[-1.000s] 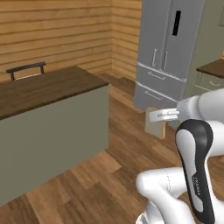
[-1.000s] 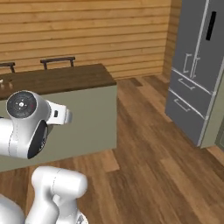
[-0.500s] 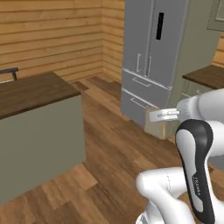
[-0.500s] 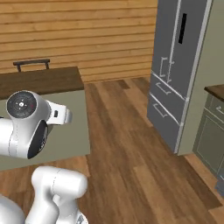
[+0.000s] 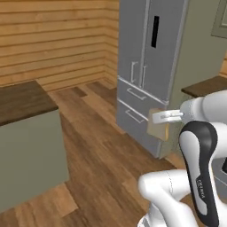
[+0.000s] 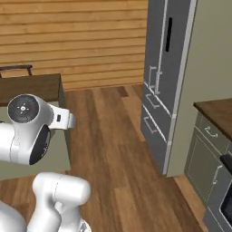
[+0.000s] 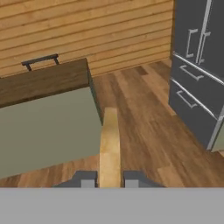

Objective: Start the toaster. Once the lever pops up, take the bread to the plate on the dining counter.

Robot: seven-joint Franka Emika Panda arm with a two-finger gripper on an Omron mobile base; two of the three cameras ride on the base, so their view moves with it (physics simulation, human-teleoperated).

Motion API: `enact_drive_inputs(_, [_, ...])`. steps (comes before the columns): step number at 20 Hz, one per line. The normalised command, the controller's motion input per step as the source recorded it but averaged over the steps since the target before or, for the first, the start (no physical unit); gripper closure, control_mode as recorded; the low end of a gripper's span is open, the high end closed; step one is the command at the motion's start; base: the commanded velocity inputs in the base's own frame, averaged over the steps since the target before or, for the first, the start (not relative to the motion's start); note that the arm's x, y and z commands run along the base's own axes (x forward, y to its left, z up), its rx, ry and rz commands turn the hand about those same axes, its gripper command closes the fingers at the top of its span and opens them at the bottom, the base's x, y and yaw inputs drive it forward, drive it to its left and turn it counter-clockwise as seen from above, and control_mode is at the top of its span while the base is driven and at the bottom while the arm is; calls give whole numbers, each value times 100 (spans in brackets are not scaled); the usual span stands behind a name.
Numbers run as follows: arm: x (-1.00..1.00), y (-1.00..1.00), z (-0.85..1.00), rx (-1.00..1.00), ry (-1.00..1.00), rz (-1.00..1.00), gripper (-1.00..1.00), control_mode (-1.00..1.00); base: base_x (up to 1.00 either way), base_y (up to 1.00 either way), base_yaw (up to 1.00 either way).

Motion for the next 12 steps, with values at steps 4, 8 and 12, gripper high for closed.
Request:
enact_drive_inputs(4, [0, 0, 0, 0, 0, 0, 100, 100, 100, -46, 31])
enact_drive_inputs(8, [0, 0, 0, 0, 0, 0, 100, 100, 100, -35, 33])
enact_drive_inputs(12, [0, 0, 0, 0, 0, 0, 100, 100, 100, -38, 29])
